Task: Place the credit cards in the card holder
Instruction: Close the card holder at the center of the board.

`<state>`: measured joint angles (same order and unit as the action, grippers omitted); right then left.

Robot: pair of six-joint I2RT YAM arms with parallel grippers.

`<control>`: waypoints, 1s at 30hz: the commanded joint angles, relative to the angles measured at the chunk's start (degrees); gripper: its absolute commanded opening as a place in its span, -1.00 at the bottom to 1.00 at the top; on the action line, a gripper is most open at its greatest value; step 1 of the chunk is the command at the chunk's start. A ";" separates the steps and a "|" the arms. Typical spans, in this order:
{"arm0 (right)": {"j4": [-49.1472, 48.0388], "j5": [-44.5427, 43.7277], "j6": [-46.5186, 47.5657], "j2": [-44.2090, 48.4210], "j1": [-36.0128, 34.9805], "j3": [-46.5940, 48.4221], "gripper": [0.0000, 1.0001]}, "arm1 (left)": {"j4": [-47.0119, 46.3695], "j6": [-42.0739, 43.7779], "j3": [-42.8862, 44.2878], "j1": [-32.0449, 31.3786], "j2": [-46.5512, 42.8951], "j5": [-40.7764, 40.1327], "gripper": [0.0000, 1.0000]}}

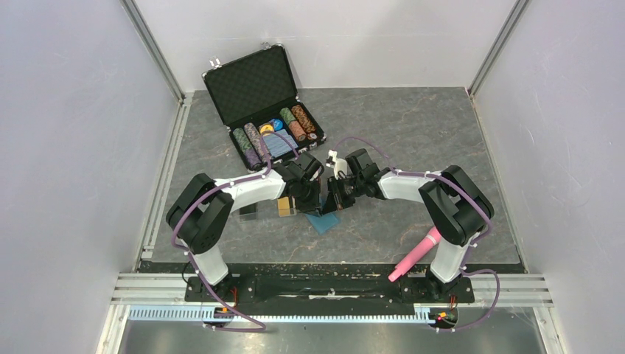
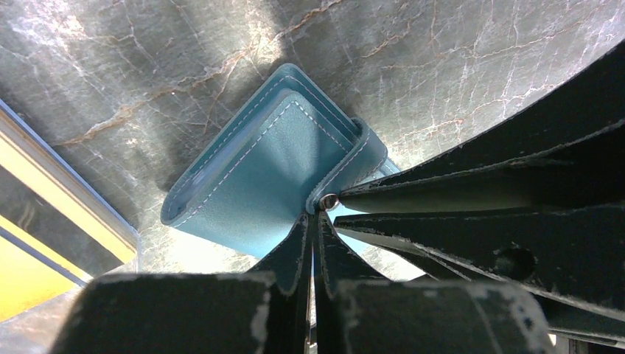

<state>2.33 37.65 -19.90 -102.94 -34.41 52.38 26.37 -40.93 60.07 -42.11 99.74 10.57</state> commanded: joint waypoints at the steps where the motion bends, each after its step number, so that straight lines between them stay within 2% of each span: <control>1: -1.84 -2.43 0.82 1.51 -0.30 2.37 -0.67 | 1.45 0.49 -1.45 -0.06 0.90 -1.76 -0.96; 12: -1.35 -3.65 0.32 -0.26 -0.26 3.80 -0.74 | 1.41 0.12 -2.83 -0.08 1.48 -1.93 -0.95; 23: 10.31 -9.37 7.77 -5.24 -2.84 5.02 -0.97 | 0.84 -0.21 -3.11 -0.04 2.02 -1.95 -0.96; 27: 15.65 -13.88 11.06 -6.40 -4.12 5.61 -1.00 | -0.24 -0.65 -3.49 -0.05 2.84 -1.06 -0.96; 30: 15.57 -13.50 11.19 -6.49 -4.09 4.91 -1.00 | -0.64 -0.61 -3.54 -0.02 2.62 -0.86 -0.96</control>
<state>9.63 30.37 -13.08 -105.60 -36.80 59.24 24.88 -40.97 59.00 -42.00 99.74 10.79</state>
